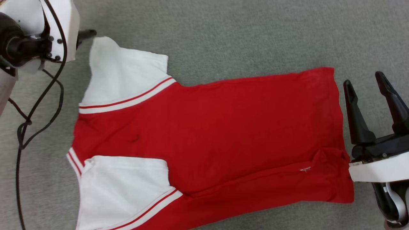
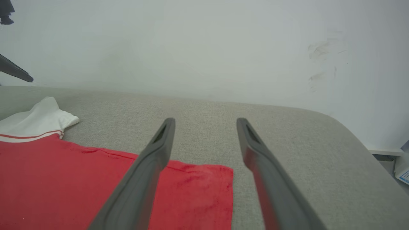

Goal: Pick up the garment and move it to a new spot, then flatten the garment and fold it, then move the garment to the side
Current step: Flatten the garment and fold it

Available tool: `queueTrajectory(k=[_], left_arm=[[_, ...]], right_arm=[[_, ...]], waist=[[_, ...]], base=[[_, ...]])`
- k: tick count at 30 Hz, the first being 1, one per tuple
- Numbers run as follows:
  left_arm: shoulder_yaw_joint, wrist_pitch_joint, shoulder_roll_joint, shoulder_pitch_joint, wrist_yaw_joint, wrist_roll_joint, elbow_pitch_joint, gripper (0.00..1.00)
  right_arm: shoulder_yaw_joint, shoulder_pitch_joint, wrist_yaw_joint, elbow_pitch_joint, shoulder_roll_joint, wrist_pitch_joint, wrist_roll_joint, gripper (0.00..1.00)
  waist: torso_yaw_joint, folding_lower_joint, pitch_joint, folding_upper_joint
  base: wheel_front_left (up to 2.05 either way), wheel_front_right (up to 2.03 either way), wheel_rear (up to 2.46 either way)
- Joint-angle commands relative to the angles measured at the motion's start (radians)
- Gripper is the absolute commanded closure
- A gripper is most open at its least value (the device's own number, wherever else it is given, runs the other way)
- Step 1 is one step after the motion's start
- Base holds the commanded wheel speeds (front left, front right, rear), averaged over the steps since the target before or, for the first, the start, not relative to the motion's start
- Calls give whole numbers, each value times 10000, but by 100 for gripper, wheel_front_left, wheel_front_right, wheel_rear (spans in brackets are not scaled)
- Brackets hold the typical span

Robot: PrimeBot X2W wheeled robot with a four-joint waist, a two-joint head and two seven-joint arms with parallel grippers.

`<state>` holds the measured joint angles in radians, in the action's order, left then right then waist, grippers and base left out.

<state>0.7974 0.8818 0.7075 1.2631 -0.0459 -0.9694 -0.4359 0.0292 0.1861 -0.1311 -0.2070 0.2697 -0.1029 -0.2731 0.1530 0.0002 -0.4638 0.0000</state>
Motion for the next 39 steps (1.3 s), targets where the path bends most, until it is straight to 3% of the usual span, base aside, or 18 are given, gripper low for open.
queueTrajectory(k=[1,5,11,12,13,14,20,24,28,33,37,39], left_arm=[[90,215,-37,149,-48,28,-155,0],[534,1185,-67,-130,-14,-87,-742,0],[884,1657,-121,-681,-123,-216,-967,0],[886,1651,-158,-771,-138,-297,-968,5],[867,1628,-208,-843,-135,-365,-967,76],[885,1626,-237,-881,-146,-381,-962,100],[859,1090,-258,-556,-311,-124,-646,100],[801,643,-367,-471,-437,-81,-346,100],[852,188,-436,-587,-585,-35,63,100],[949,-287,-508,-699,-674,52,707,100],[1018,-528,-585,-670,-723,131,1160,100],[1050,-611,-603,-616,-746,177,1361,100]], right_arm=[[45,141,7,-16,-95,-39,-6,0],[189,388,7,74,-97,-121,25,0],[149,548,7,257,32,-137,-44,0],[141,642,6,293,51,-119,-49,0],[148,721,6,318,78,-88,-64,0],[153,798,6,349,114,-52,-79,0],[111,1629,7,433,841,496,29,0],[322,2509,7,438,1915,1920,-292,0],[991,3406,7,801,3321,4460,-1254,0],[2262,4510,7,1371,4963,8279,-3274,0],[3043,5262,6,1849,5474,10359,-4333,0],[3320,5585,7,2163,5429,11025,-4628,0]], waist=[[357,-2,-423,0],[621,-2,-813,0],[632,-2,-880,0],[622,-2,-858,0],[608,-2,-826,0],[589,-2,-789,0],[309,-2,-474,0],[8,-2,-178,0],[-338,-2,105,0],[-753,-2,256,0],[-1071,-2,155,0],[-1207,-2,57,0]], base=[[0,0,0],[0,0,0],[0,0,0],[0,0,0],[0,0,0],[0,0,0],[0,0,0],[0,0,0],[0,0,0],[0,0,0],[0,0,0],[0,0,0]])
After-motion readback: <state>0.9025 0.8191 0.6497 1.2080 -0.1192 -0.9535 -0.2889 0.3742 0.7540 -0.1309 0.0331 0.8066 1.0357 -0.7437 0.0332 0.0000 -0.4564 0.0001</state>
